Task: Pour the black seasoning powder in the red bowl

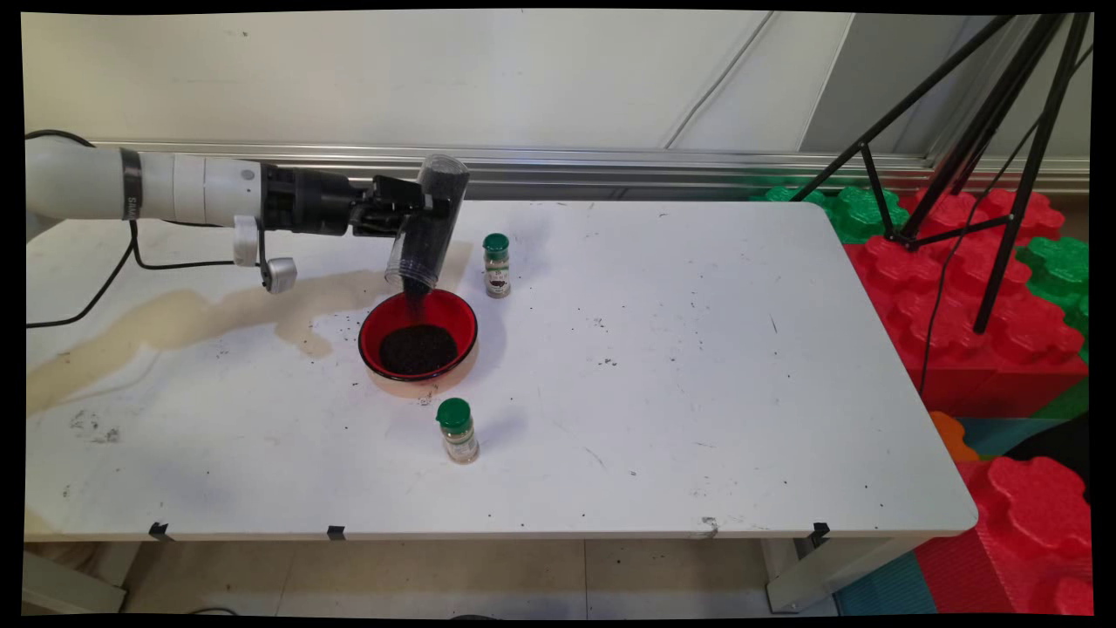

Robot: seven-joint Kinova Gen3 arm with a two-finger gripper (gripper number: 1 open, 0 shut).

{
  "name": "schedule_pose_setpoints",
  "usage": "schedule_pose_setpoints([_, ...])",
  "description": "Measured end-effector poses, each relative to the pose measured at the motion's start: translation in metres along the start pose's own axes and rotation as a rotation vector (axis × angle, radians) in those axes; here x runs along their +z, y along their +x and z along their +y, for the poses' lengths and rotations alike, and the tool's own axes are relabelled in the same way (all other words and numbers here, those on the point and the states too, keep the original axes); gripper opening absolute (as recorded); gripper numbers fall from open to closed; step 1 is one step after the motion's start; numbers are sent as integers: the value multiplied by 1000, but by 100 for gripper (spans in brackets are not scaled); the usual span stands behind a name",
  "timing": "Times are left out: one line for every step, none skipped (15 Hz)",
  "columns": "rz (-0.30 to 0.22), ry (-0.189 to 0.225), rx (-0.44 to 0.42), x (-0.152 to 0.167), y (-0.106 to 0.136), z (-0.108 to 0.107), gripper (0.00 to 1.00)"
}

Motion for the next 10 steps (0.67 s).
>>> schedule_pose_setpoints([-1,1,6,0,0,0,0])
schedule_pose_setpoints([-2,3,11,0,0,-1,0])
schedule_pose_setpoints([-3,4,15,-1,1,-1,0])
schedule_pose_setpoints([-3,5,19,-1,1,-1,0])
schedule_pose_setpoints([-3,6,23,-1,1,-2,0])
schedule_pose_setpoints([-4,7,27,-1,1,-2,0])
schedule_pose_setpoints([-5,7,29,-2,2,-2,0])
schedule_pose_setpoints([-5,8,32,-2,2,-2,0])
schedule_pose_setpoints([-5,9,33,-2,2,-3,0])
schedule_pose_setpoints([-6,9,34,-2,2,-3,0])
